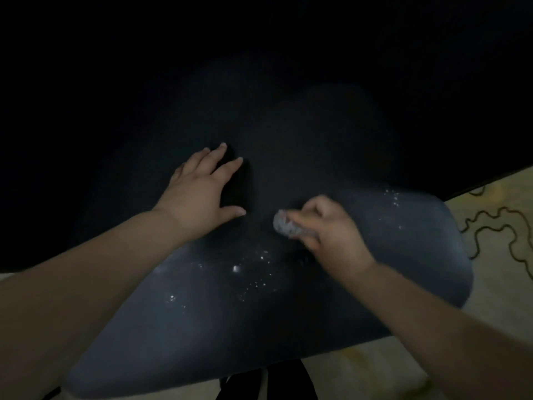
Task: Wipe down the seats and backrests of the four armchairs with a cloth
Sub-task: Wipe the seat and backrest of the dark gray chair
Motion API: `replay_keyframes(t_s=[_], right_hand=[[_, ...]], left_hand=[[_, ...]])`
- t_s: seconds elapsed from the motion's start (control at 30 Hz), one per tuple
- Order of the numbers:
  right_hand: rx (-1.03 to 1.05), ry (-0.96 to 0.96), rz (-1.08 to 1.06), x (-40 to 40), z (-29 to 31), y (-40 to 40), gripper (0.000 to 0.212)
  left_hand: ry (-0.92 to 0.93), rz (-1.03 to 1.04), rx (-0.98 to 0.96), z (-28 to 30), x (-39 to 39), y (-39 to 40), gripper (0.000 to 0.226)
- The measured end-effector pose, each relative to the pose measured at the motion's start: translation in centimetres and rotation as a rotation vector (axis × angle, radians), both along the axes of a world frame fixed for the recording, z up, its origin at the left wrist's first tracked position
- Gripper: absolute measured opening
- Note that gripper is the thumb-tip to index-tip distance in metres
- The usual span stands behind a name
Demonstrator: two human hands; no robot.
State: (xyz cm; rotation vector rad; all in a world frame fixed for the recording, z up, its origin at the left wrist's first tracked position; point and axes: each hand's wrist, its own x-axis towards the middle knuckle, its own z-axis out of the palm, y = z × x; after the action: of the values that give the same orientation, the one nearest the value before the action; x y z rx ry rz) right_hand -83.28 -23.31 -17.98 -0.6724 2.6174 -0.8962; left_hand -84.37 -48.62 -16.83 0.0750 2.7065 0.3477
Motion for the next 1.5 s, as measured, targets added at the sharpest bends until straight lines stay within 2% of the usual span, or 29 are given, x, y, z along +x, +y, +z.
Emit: replay_keyframes(t_s=[0.13, 0.17, 0.3, 0.37, 0.47, 0.53, 0.57, 0.73, 0.83, 0.97, 1.03, 1.1, 1.23, 1.33, 1.4, 1.5], right_hand=[[-0.133, -0.074, -0.046, 0.5, 0.3, 1.3, 0.013], [-0.126, -0.042, -0.073, -0.8, 0.2, 1.5, 0.017], [-0.104, 0.072, -0.351, -5.9, -0.4, 2.5, 0.022], [-0.108, 0.066, -0.316, -4.8, -0.6, 2.7, 0.02], [-0.084, 0.02, -0.135, 0.2, -0.2, 3.6, 0.017], [-0.082, -0.005, -0.01, 1.9, 0.6, 4.6, 0.031], [-0.087, -0.022, -0.01, 1.3, 0.9, 5.1, 0.034], [-0.079, 0.067, -0.269, -5.1, 0.5, 6.3, 0.02], [-0.052, 0.035, -0.271, -3.2, 0.1, 6.3, 0.019], [-0.066, 0.02, -0.056, -0.1, 0.7, 7.5, 0.029], [-0.142, 0.047, -0.132, -2.2, 0.7, 8.0, 0.018], [-0.12, 0.141, -0.293, -6.0, 0.6, 8.9, 0.009], [-0.056, 0.079, -0.345, -10.7, -0.4, 10.6, 0.023], [0.002, 0.04, -0.321, -7.2, -0.7, 11.0, 0.028], [-0.012, 0.062, -0.289, -3.0, -0.2, 10.9, 0.028], [-0.063, -0.037, -0.192, 1.5, 0.8, 10.5, 0.029]], left_hand=[[0.008, -0.054, 0.012, 0.5, -1.6, 2.1, 0.094], [0.014, -0.062, 0.017, 0.5, -1.9, 2.5, 0.094], [0.028, -0.069, 0.053, 0.4, -3.1, 3.5, 0.095], [0.031, -0.088, 0.047, 0.2, -3.5, 4.0, 0.094], [0.022, -0.124, 0.028, 0.0, -3.9, 5.0, 0.094], [0.026, -0.14, 0.032, 0.0, -4.1, 5.7, 0.093], [0.026, -0.152, 0.035, 0.0, -4.2, 6.1, 0.094], [0.034, -0.202, 0.043, -0.4, -5.3, 7.8, 0.094], [0.035, -0.19, 0.058, -0.6, -6.0, 8.3, 0.094], [0.043, -0.214, 0.048, -0.8, -6.3, 8.8, 0.094], [0.034, -0.213, 0.052, -0.9, -6.7, 8.9, 0.094], [0.033, -0.204, 0.06, -0.9, -7.1, 9.0, 0.095], [0.043, -0.21, 0.06, -1.3, -7.5, 9.1, 0.095], [0.038, -0.223, 0.061, -1.6, -7.7, 9.3, 0.094], [0.043, -0.222, 0.063, -1.6, -7.6, 9.3, 0.094], [0.041, -0.22, 0.063, -1.4, -7.6, 9.4, 0.094]])
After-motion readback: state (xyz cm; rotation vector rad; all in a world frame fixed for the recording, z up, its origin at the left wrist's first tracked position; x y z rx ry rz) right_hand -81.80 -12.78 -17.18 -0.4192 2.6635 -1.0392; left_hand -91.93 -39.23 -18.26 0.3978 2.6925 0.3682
